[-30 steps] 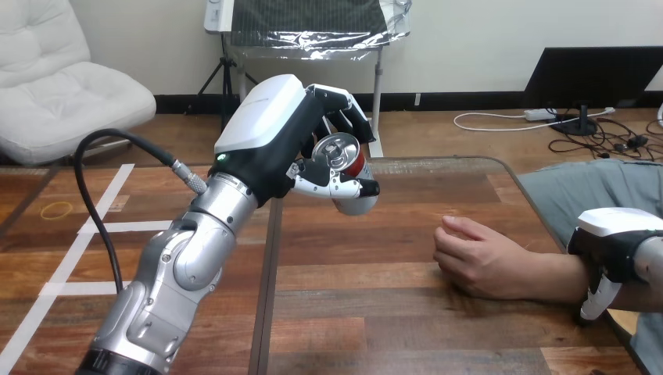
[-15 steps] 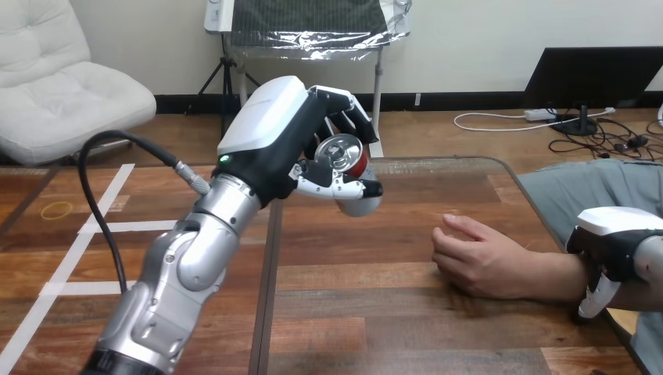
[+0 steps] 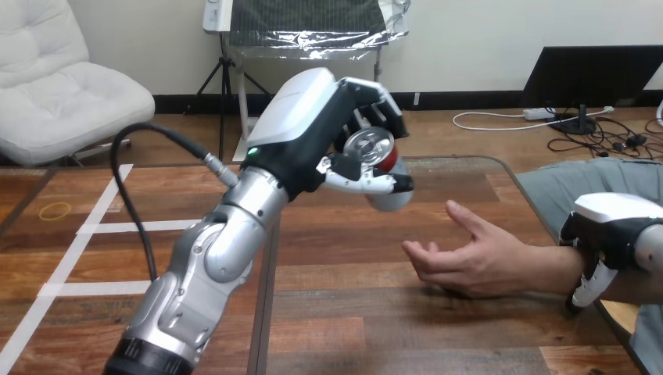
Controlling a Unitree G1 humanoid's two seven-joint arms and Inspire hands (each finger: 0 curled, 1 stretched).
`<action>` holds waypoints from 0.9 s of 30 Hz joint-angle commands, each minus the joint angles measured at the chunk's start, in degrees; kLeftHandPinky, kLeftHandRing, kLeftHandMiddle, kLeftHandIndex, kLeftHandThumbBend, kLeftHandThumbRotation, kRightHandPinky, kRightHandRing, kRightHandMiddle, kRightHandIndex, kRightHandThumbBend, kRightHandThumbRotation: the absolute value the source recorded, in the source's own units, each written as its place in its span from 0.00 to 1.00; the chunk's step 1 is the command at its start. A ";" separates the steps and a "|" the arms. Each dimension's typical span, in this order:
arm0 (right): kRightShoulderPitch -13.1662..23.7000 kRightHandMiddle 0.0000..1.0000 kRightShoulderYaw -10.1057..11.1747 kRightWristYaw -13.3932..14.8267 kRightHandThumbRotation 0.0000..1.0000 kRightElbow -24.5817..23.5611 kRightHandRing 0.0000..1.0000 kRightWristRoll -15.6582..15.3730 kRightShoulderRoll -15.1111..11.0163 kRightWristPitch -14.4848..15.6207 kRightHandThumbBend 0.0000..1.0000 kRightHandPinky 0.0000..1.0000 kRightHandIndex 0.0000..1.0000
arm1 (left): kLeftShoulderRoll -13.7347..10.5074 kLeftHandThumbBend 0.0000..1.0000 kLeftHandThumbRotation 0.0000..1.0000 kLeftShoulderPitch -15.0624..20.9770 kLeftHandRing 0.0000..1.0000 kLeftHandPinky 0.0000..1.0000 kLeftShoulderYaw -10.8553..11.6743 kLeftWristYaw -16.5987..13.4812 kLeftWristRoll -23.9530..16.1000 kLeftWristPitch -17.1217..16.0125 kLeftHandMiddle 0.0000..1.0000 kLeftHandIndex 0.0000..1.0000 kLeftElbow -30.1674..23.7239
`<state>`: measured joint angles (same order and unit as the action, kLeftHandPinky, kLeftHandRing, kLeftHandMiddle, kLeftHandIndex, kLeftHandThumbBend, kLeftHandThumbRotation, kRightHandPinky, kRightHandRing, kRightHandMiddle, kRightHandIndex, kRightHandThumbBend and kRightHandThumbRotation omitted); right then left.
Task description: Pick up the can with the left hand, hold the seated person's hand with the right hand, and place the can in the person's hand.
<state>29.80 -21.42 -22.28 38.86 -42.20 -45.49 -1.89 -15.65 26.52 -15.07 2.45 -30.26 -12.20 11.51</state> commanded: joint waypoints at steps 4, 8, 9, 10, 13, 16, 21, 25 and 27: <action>1.55 0.52 3.31 0.74 0.00 -6.29 0.45 2.17 -3.01 -1.93 0.68 0.36 0.52 | 2.54 0.58 0.00 7.02 0.38 0.33 -0.87 -0.77 -0.24 -1.08 0.45 0.49 -0.36; 1.91 0.50 4.35 0.40 0.00 -9.32 0.43 3.02 -4.00 -2.63 0.69 0.34 0.51 | 4.08 0.58 0.00 7.84 0.38 0.32 -1.68 0.00 -0.13 -0.25 0.44 0.49 -0.59; 1.95 0.50 4.39 0.32 0.00 -9.49 0.42 3.11 -4.06 -2.69 0.70 0.33 0.51 | 4.18 0.58 0.00 7.90 0.37 0.32 -1.71 0.05 -0.17 -0.22 0.44 0.49 -0.56; 2.11 0.49 4.37 0.04 0.00 -10.02 0.42 2.96 -4.15 -2.47 0.70 0.33 0.51 | 4.36 0.58 0.00 7.97 0.37 0.32 -1.85 0.02 -0.35 -0.17 0.44 0.49 -0.56; 2.37 0.48 4.43 -0.37 0.00 -11.01 0.40 2.79 -4.32 -2.22 0.70 0.32 0.51 | 4.73 0.58 0.00 8.13 0.37 0.32 -2.17 0.03 -0.66 0.11 0.44 0.49 -0.60; 2.45 0.49 4.74 -0.23 0.00 -11.89 0.40 2.89 -4.56 -2.74 0.70 0.32 0.51 | 5.08 0.59 0.00 8.18 0.37 0.32 -2.42 0.20 -0.65 0.31 0.44 0.49 -0.70; 2.66 0.49 4.76 -0.16 0.00 -13.80 0.41 2.35 -5.05 -3.19 0.72 0.32 0.51 | 5.46 0.59 0.00 8.22 0.36 0.32 -2.67 0.10 -0.64 -0.34 0.43 0.49 -0.29; 3.10 0.50 4.77 -0.64 0.00 -15.45 0.42 2.27 -5.35 -3.37 0.73 0.33 0.50 | 5.68 0.59 0.00 8.23 0.36 0.31 -2.91 0.25 -0.82 -0.50 0.43 0.49 -0.08; 3.23 0.50 4.74 -0.87 0.00 -16.07 0.42 2.18 -5.48 -3.31 0.73 0.33 0.50 | 5.72 0.59 0.00 8.24 0.36 0.31 -3.01 0.24 -0.89 -0.56 0.43 0.49 0.00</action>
<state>28.36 -19.67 -23.37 27.92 -40.38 -49.57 -4.83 -10.10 29.78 -18.40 3.05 -30.84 -12.05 11.80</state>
